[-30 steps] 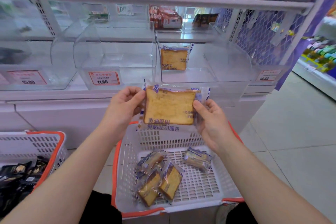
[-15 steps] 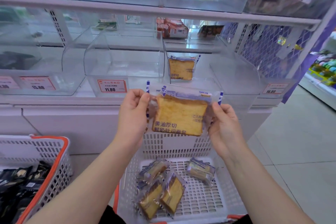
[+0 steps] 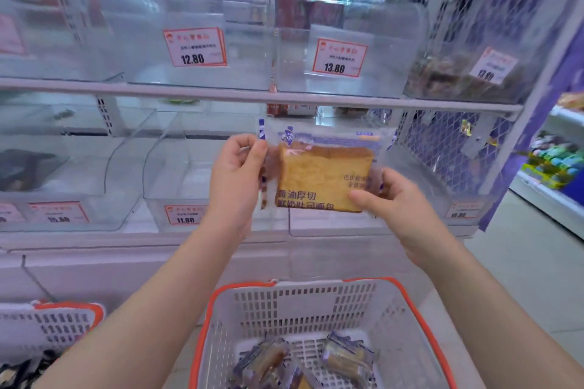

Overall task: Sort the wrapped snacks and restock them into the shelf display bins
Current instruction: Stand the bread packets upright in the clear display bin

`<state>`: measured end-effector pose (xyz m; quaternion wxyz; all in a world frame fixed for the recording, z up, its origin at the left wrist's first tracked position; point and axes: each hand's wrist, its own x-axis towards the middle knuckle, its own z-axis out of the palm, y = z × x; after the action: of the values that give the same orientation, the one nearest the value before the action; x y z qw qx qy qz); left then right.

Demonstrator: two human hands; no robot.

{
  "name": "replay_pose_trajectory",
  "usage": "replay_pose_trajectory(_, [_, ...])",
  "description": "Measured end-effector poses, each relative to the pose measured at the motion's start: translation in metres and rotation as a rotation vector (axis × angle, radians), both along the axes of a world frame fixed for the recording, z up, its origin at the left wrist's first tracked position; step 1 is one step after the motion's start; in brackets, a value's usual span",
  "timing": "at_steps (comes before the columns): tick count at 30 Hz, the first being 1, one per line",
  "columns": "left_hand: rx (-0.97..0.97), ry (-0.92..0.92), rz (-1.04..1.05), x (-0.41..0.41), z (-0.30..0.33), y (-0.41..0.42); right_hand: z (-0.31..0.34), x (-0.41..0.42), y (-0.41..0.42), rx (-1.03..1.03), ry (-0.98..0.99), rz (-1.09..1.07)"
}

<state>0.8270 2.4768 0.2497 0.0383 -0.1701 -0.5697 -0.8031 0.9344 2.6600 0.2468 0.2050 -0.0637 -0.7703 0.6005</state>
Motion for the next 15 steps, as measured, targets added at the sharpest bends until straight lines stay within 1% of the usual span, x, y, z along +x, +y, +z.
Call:
replay_pose_trajectory(2, [-0.075,-0.033,-0.037,-0.012,0.001,-0.001,0.006,-0.013,0.01,-0.033,-0.015,-0.023])
replay_pose_trajectory(4, [-0.247,-0.104,-0.057,-0.022,-0.007,-0.003,0.005,-0.027,0.021,-0.112,-0.078,-0.032])
replay_pose_trajectory(7, [-0.475,-0.189,-0.119,-0.029,-0.023,-0.003,-0.006,-0.047,0.034,-0.388,-0.224,-0.049])
replay_pose_trajectory(9, [-0.579,-0.174,-0.162,-0.03,-0.027,0.0,-0.015,-0.064,0.045,-0.498,-0.303,-0.076])
replay_pose_trajectory(10, [-0.611,-0.158,-0.181,-0.03,-0.028,0.003,-0.019,-0.073,0.05,-0.489,-0.338,-0.093])
replay_pose_trajectory(11, [-0.647,-0.131,-0.19,-0.031,-0.028,0.006,-0.023,-0.083,0.055,-0.437,-0.382,-0.121])
replay_pose_trajectory(13, [-0.763,-0.046,-0.182,-0.034,-0.028,0.013,-0.032,-0.101,0.064,-0.281,-0.482,-0.168])
replay_pose_trajectory(15, [-0.855,0.032,-0.164,-0.036,-0.03,0.018,-0.041,-0.118,0.07,-0.168,-0.566,-0.173])
